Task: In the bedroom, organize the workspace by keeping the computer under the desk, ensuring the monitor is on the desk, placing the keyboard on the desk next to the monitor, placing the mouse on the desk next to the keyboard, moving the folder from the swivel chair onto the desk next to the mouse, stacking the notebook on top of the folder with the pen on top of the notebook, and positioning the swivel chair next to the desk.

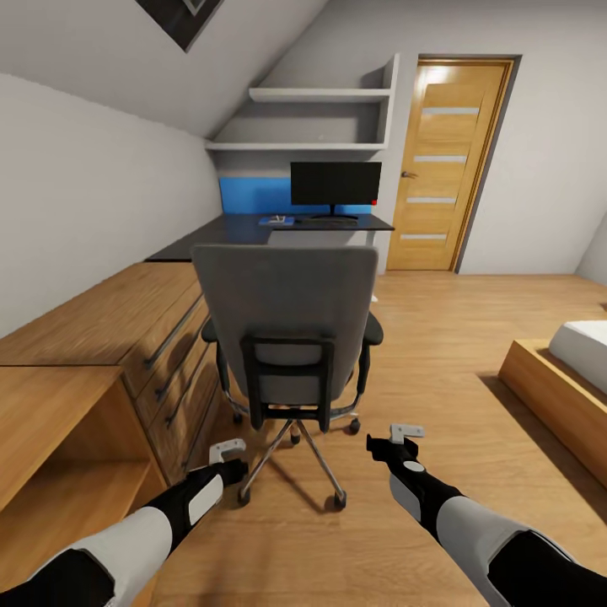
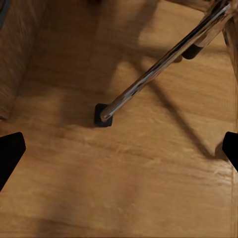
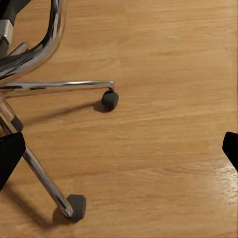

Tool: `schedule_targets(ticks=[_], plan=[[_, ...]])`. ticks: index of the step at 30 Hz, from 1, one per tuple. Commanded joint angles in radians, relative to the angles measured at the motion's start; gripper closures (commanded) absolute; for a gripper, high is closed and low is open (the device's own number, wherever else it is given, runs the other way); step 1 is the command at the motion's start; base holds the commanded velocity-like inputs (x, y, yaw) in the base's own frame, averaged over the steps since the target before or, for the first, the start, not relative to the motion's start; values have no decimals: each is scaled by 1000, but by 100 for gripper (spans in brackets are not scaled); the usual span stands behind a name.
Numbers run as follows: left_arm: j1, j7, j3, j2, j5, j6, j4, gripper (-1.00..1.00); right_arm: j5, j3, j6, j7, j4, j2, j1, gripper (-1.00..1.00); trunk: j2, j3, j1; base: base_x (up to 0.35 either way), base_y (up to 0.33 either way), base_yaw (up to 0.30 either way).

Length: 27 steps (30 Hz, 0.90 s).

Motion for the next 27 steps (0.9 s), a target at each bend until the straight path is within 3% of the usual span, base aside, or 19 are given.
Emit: schedule_targets(ticks=[1,8,11,13,15,18,27], plan=[[-4,7,-8,1,11,8,-2,-100,-8,8,-3,-4,0,0,-1,-100,-8,-4,4,0,0,0],[-16,5,-6,-2,32,-2,7,-100,-9,9,-9,-4,1,1,-1,-100,-57,-26,31,0,0,0],[-17,6,-7,-2,33,-62,9,-100,-10,10,-23,-5,3,4,-1,-100,-78,-36,42,0,0,0],[-17,6,-12,-3,30,-158,49,-100,-7,10,-39,-7,9,30,-1,-100,-92,-42,50,0,0,0],[-18,5,-14,-5,28,-181,64,-100,-4,10,-43,-7,11,38,-1,-100,-106,-48,57,0,0,0],[-18,5,-16,-7,28,-193,73,-100,-1,10,-58,-7,11,37,0,-100,-127,-57,69,0,0,0],[-18,6,-24,-30,1,-201,95,-100,39,17,-111,-4,13,56,4,-100,-127,-57,69,132,0,0]])
